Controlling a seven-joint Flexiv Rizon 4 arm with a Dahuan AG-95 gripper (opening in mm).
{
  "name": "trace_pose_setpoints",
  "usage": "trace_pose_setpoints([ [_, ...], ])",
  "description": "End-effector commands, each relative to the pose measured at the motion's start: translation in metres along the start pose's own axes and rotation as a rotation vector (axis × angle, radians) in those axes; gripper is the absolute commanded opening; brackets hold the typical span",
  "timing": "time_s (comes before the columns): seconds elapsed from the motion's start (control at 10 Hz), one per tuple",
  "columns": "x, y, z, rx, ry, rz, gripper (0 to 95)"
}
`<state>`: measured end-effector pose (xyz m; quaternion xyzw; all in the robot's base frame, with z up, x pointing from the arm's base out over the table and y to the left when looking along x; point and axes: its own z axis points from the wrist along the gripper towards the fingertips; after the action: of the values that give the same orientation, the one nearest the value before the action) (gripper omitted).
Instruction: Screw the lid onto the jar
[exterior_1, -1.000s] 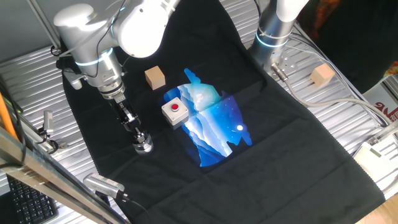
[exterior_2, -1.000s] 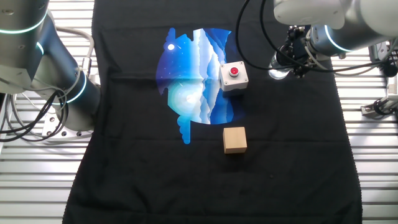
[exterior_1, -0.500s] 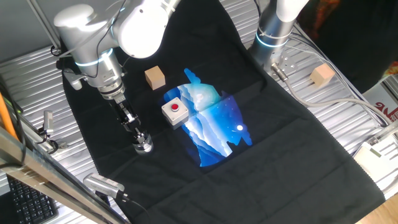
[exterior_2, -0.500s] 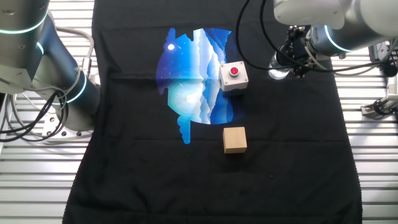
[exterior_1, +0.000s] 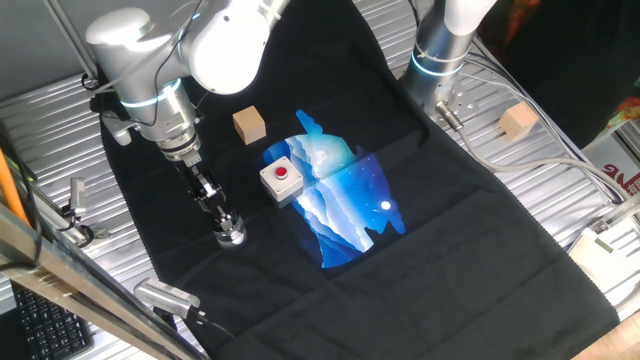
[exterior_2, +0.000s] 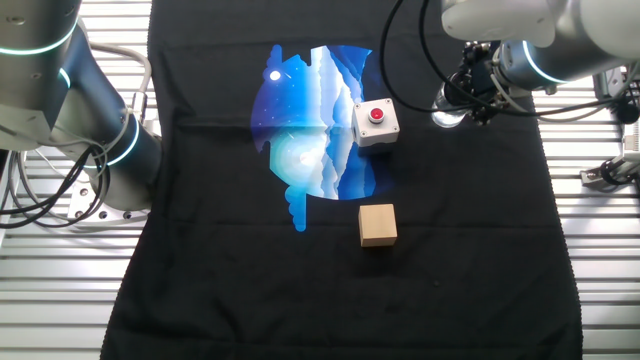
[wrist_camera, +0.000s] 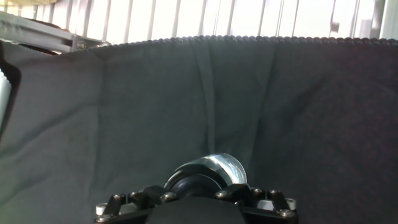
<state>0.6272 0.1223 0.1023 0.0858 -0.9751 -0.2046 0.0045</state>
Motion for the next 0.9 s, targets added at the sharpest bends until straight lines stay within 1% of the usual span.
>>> trace_pose_setpoints([
  [0.1, -0.0003, 0.0001, 0.0008, 0.001, 0.001, -0.001, 76.0],
  [0.9, -0.0005, -0.0011, 0.0028, 0.001, 0.002, 0.004, 76.0],
])
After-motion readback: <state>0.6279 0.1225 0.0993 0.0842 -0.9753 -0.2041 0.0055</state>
